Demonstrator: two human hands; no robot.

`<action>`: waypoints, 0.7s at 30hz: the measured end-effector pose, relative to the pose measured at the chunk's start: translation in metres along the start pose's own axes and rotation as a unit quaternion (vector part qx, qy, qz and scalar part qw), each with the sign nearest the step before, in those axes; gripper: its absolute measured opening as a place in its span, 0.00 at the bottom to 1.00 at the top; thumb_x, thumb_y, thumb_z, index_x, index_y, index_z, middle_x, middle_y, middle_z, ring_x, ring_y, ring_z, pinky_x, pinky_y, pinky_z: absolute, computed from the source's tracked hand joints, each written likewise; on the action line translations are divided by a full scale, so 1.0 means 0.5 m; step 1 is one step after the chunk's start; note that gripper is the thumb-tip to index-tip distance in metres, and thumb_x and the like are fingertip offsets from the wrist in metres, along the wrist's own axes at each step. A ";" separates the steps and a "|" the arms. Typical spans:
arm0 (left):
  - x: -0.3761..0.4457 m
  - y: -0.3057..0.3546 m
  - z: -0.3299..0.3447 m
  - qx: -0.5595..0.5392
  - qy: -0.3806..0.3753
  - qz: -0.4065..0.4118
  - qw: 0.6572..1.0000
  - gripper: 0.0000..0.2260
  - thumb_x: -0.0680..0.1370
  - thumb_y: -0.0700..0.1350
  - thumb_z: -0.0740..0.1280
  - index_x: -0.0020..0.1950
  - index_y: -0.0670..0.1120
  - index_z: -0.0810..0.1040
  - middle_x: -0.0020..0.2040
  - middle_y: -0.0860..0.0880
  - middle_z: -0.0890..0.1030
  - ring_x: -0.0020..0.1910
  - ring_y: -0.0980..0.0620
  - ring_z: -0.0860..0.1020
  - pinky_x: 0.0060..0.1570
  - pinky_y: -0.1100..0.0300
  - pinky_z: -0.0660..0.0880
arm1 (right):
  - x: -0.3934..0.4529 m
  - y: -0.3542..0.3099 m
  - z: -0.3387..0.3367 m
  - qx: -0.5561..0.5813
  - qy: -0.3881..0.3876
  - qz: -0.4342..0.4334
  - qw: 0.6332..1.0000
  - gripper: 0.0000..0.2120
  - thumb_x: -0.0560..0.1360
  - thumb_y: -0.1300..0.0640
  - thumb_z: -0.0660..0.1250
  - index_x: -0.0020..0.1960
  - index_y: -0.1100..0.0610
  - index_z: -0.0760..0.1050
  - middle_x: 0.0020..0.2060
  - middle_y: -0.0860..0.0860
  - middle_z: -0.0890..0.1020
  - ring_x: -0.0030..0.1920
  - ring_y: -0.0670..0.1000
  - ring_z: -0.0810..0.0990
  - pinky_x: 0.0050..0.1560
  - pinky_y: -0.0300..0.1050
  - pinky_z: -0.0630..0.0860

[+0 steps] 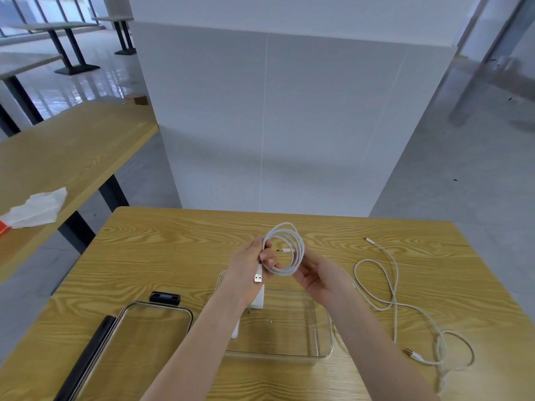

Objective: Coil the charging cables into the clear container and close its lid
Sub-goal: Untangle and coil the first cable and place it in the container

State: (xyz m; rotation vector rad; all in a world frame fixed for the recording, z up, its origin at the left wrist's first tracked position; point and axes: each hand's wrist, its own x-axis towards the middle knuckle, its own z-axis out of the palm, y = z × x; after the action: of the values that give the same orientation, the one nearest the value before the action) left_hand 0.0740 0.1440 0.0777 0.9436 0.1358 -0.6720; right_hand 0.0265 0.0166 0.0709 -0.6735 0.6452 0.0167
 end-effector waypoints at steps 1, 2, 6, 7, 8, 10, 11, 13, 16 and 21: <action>0.001 -0.003 -0.001 0.009 0.010 0.004 1.000 0.13 0.82 0.43 0.53 0.40 0.42 0.70 0.23 0.51 0.66 0.24 0.55 0.67 0.38 0.59 0.68 | -0.002 0.000 0.003 -0.026 -0.005 0.008 1.000 0.06 0.76 0.64 0.64 0.40 0.63 0.76 0.28 0.53 0.82 0.27 0.48 0.82 0.31 0.40 0.81; 0.003 -0.006 -0.003 0.018 0.020 0.007 1.000 0.13 0.82 0.43 0.53 0.40 0.42 0.71 0.23 0.51 0.67 0.24 0.55 0.68 0.38 0.59 0.70 | -0.004 0.001 0.006 -0.055 -0.010 0.013 0.998 0.06 0.76 0.63 0.65 0.40 0.61 0.76 0.28 0.52 0.82 0.29 0.48 0.82 0.34 0.42 0.80; 0.007 -0.012 -0.004 0.027 0.045 0.007 0.999 0.14 0.83 0.45 0.53 0.40 0.43 0.70 0.24 0.52 0.67 0.23 0.55 0.69 0.34 0.59 0.72 | 0.001 0.009 0.004 -0.120 0.001 0.001 0.993 0.04 0.75 0.58 0.66 0.42 0.57 0.75 0.31 0.50 0.82 0.38 0.48 0.79 0.41 0.43 0.72; 0.007 -0.012 -0.003 0.021 0.052 0.009 0.998 0.14 0.83 0.45 0.53 0.40 0.43 0.70 0.24 0.52 0.67 0.23 0.55 0.69 0.33 0.60 0.72 | 0.003 0.010 0.003 -0.115 0.004 -0.004 0.993 0.04 0.75 0.58 0.66 0.42 0.57 0.75 0.32 0.50 0.83 0.39 0.49 0.78 0.42 0.43 0.72; 0.008 -0.011 -0.002 0.016 0.061 0.012 0.998 0.14 0.83 0.44 0.53 0.40 0.43 0.70 0.24 0.52 0.67 0.23 0.56 0.69 0.33 0.61 0.70 | 0.001 0.009 0.005 -0.106 0.006 -0.008 0.994 0.06 0.76 0.56 0.64 0.42 0.57 0.75 0.31 0.50 0.83 0.39 0.49 0.78 0.42 0.44 0.72; 0.008 -0.008 0.003 0.018 0.077 0.028 0.996 0.14 0.83 0.44 0.53 0.39 0.44 0.69 0.23 0.53 0.67 0.22 0.57 0.69 0.35 0.62 0.68 | -0.006 0.006 0.008 -0.110 -0.002 -0.019 0.994 0.10 0.76 0.51 0.62 0.43 0.56 0.76 0.31 0.50 0.83 0.39 0.50 0.78 0.43 0.46 0.70; 0.008 -0.007 0.006 0.029 0.083 0.040 0.995 0.14 0.83 0.44 0.52 0.39 0.44 0.69 0.23 0.53 0.67 0.22 0.57 0.69 0.35 0.62 0.68 | -0.009 0.005 0.011 -0.141 -0.010 -0.035 0.989 0.11 0.74 0.47 0.65 0.43 0.55 0.77 0.33 0.50 0.83 0.39 0.50 0.79 0.43 0.46 0.70; 0.009 -0.010 0.014 0.061 0.094 0.068 0.991 0.14 0.83 0.44 0.52 0.39 0.44 0.70 0.23 0.53 0.68 0.24 0.56 0.69 0.31 0.63 0.69 | -0.020 0.009 0.019 -0.221 -0.028 -0.076 0.972 0.18 0.63 0.46 0.74 0.48 0.55 0.77 0.38 0.50 0.83 0.42 0.49 0.80 0.44 0.45 0.71; 0.011 -0.018 0.021 0.091 0.095 0.098 0.986 0.15 0.83 0.43 0.52 0.37 0.44 0.69 0.22 0.54 0.68 0.22 0.57 0.68 0.24 0.63 0.66 | -0.024 0.024 0.031 -0.275 -0.004 -0.140 0.951 0.22 0.61 0.59 0.79 0.51 0.56 0.74 0.41 0.52 0.83 0.44 0.51 0.82 0.48 0.46 0.75; 0.021 -0.011 0.005 0.067 0.091 0.109 0.988 0.15 0.83 0.43 0.51 0.37 0.44 0.68 0.22 0.53 0.68 0.24 0.56 0.70 0.33 0.60 0.65 | -0.025 0.015 0.033 -0.393 0.010 -0.194 0.899 0.21 0.67 0.62 0.75 0.57 0.54 0.74 0.48 0.54 0.80 0.40 0.51 0.82 0.43 0.44 0.80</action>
State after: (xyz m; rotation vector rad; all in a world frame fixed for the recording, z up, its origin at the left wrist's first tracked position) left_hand 0.0786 0.1348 0.0714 1.1302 0.1478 -0.3969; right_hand 0.0237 0.0344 0.0833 -1.5830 0.4992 -0.1065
